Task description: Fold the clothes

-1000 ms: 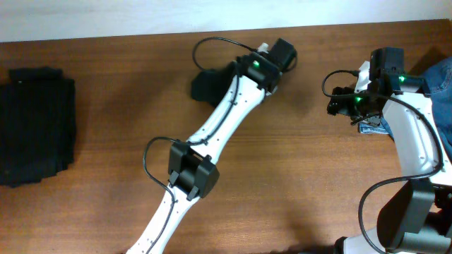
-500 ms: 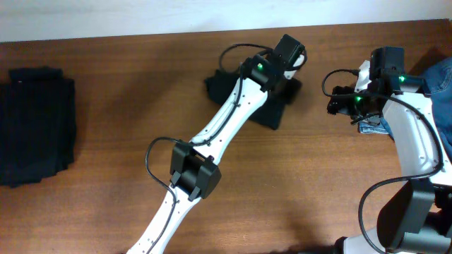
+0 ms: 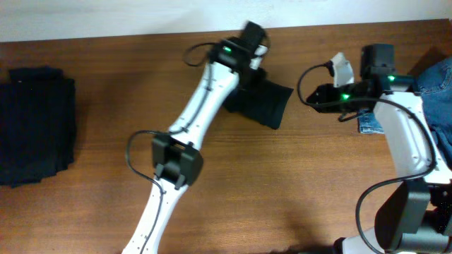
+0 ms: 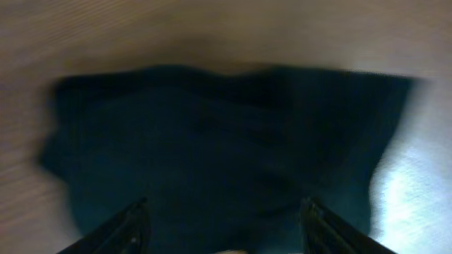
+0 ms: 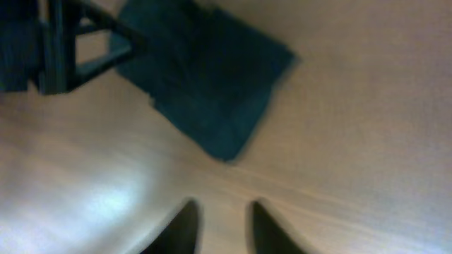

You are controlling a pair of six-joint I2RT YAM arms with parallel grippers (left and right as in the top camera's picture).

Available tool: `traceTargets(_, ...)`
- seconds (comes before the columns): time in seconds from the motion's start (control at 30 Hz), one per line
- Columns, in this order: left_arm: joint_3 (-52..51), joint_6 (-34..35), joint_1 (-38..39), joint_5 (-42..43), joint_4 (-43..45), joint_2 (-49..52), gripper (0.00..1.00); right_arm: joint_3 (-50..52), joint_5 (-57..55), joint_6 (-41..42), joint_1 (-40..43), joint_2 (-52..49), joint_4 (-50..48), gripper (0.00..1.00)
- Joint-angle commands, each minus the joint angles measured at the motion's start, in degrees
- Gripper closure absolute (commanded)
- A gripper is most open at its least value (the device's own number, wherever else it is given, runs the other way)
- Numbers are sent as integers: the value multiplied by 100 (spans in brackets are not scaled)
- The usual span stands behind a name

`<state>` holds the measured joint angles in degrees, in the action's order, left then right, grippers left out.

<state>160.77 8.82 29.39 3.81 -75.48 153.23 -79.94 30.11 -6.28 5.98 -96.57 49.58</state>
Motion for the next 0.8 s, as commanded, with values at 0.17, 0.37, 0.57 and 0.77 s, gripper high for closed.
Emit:
traceTargets(0.17, 83, -251, -699, 542, -9, -317, 33, 754, -640, 625, -1023, -533, -1237, 92)
traceTargets(0.37, 76, -1067, -730, 1043, -9, -122, 33, 946, -984, 662, -1390, -1169, -1897, 93)
traceTargets(0.57, 61, -1307, -710, 1314, 2, -68, 33, 946, -2253, 874, -1379, -1585, -1987, 93)
traceTargets(0.77, 61, -1307, -710, 1318, -31, -66, 33, 946, -2977, 1056, -1268, -2009, -2050, 93)
